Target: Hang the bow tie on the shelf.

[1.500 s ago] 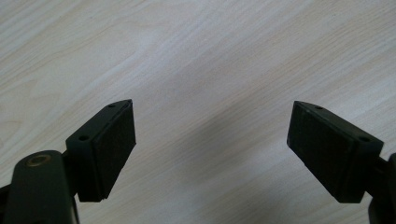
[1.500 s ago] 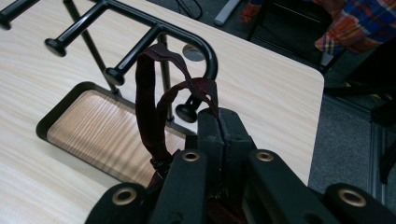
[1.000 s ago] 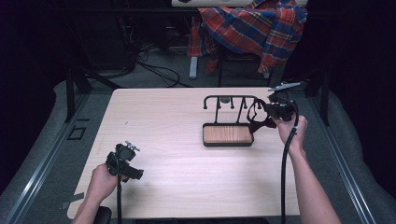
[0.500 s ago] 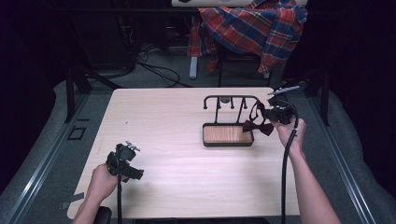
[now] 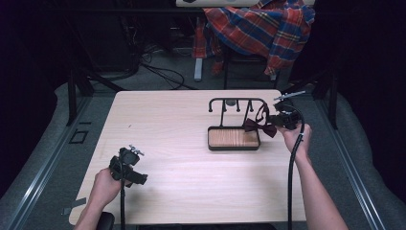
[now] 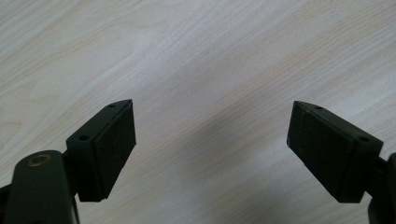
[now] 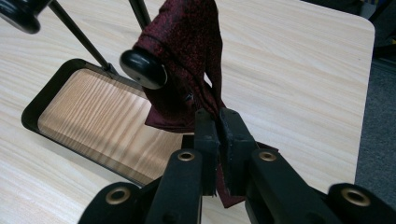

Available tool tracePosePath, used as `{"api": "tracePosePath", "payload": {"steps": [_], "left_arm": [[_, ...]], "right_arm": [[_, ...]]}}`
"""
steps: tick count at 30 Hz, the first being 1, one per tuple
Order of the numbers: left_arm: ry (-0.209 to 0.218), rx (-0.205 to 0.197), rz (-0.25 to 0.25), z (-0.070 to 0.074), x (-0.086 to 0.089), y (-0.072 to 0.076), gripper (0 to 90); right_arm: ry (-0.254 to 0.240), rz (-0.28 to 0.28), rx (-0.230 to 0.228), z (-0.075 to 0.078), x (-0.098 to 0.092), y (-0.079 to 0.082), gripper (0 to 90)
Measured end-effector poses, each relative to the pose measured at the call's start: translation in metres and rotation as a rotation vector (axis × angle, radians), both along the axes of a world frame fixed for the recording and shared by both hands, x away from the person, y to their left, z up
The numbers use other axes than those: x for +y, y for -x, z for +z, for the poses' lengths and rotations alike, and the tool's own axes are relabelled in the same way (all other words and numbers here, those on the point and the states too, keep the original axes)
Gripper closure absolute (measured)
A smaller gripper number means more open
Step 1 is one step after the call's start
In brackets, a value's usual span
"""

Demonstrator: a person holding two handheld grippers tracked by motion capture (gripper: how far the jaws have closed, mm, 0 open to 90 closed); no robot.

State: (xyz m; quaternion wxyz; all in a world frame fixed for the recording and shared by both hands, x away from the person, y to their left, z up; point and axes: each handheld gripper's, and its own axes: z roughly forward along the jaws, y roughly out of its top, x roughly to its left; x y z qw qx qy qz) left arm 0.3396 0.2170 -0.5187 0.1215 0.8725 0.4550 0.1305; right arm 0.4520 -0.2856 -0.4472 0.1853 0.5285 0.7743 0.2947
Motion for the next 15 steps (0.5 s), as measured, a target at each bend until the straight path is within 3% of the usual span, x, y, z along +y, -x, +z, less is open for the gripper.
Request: {"api": "tracePosePath", "payload": {"steps": [15], "left_arm": [[0.008,-0.003,-0.003,-0.0002,-0.0004,0.0003,15.5]], "right_arm": [[0.012,0.025,-0.010,0.0043,0.0017,0.0027,81.3]]}}
